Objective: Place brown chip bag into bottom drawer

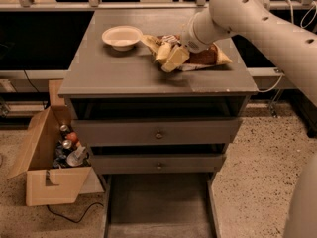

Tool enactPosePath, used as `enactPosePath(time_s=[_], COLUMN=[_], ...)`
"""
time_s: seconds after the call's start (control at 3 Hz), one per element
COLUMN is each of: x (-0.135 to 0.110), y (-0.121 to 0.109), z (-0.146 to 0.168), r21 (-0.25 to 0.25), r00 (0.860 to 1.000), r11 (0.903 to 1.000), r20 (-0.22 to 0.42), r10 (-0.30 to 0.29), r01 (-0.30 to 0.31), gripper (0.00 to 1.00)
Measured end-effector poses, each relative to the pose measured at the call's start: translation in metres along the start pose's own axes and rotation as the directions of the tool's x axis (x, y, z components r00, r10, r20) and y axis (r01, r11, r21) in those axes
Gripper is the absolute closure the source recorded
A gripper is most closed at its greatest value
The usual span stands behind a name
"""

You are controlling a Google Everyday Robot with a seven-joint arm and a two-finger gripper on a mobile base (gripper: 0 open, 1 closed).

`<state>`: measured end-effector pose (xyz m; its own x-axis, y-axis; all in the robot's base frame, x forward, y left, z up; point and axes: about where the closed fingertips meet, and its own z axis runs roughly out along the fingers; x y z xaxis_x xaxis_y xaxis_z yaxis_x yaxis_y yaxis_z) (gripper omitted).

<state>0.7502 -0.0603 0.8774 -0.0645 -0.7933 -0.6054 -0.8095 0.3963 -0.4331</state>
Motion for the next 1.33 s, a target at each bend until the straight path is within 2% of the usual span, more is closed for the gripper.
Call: enactPosePath(time_s=[0.33,0.67,1.0,1.33], x=[-0.006,-0.005,-0.008,-0.005], y=[0.006,0.016,0.037,0.063], z=[0.005,-0.017,-0.050,-0.113], r21=[-0.018,-0.036,-0.075,-0.120], r00=[0.999,0.993,0.982,0.969], r11=[0.9997,0.9990,0.9971,0.9928], r20=[0.046,0.114,0.189,0.247], r10=[0.017,0.031,0.025,0.021], r01=[-0.016,-0.027,-0.011,0.009], gripper=[0.36,0.59,0.83,1.00])
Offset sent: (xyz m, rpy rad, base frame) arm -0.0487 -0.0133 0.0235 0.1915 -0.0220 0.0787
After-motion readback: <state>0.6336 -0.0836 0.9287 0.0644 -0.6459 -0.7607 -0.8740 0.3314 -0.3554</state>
